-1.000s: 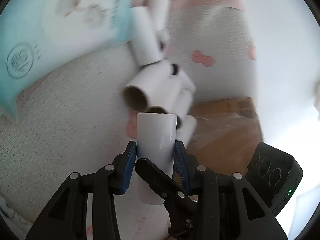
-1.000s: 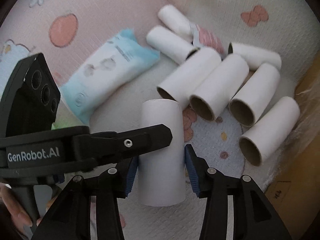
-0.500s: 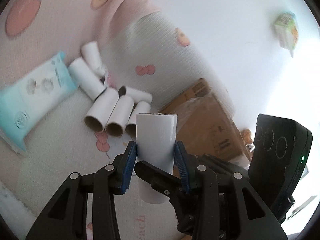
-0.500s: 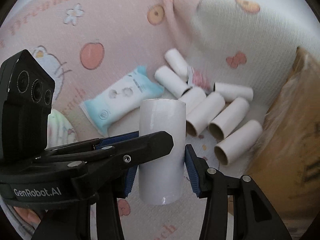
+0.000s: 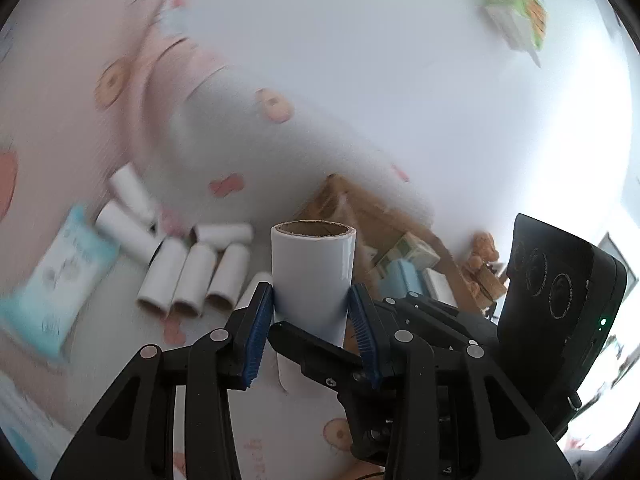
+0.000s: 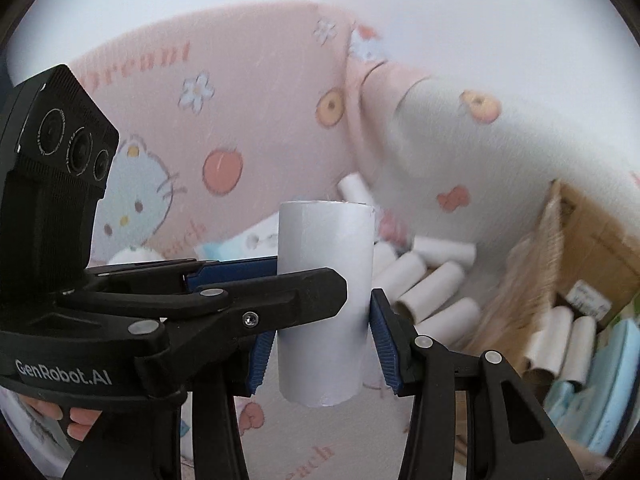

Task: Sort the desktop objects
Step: 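Lift the held white tube with the left gripper toward the cardboard box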

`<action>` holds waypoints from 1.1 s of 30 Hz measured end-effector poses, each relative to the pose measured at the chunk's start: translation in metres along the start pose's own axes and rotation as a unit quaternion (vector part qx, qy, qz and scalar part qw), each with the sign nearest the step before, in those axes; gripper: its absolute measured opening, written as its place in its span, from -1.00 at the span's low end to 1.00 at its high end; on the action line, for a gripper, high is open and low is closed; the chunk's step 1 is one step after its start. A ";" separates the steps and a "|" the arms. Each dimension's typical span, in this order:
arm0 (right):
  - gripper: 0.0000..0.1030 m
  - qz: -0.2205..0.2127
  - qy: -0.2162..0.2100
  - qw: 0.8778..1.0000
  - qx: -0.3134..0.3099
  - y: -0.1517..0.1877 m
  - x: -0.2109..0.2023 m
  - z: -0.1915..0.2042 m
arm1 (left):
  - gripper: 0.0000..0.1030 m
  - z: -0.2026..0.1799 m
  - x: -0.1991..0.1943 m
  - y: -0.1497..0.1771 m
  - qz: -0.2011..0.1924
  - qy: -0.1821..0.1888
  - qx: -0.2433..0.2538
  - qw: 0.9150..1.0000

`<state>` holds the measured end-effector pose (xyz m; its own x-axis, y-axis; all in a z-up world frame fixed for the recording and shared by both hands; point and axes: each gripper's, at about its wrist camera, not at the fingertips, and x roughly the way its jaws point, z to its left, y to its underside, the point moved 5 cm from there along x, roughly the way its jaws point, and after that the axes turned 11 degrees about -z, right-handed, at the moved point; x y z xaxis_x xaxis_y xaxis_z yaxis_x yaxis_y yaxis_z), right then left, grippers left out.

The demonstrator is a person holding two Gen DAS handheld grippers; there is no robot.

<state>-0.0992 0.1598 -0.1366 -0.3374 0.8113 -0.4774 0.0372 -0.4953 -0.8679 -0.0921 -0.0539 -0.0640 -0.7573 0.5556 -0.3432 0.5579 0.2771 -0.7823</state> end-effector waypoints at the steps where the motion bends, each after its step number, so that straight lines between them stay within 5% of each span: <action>1: -0.16 -0.011 0.005 1.000 0.005 -0.006 -0.007 -0.006 | -0.16 -0.008 0.002 -0.004 0.002 0.004 0.009 1.000; 12: -0.16 -0.070 0.059 0.995 0.035 -0.040 -0.070 -0.069 | -0.16 -0.092 0.055 -0.042 0.032 0.070 0.055 0.996; 21: -0.16 -0.066 0.065 0.995 0.039 -0.063 -0.106 -0.136 | -0.17 -0.148 0.099 -0.056 0.051 0.111 0.077 0.990; 33: -0.16 -0.053 0.062 0.989 0.122 -0.045 -0.126 -0.207 | -0.17 -0.168 0.169 -0.040 0.130 0.119 0.063 0.982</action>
<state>0.1366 0.1443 -0.0659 -0.2080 0.8874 -0.4115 -0.2253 -0.4529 -0.8626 -0.1853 0.1600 -0.0030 -0.4865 0.7660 -0.4202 0.6633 0.0108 -0.7483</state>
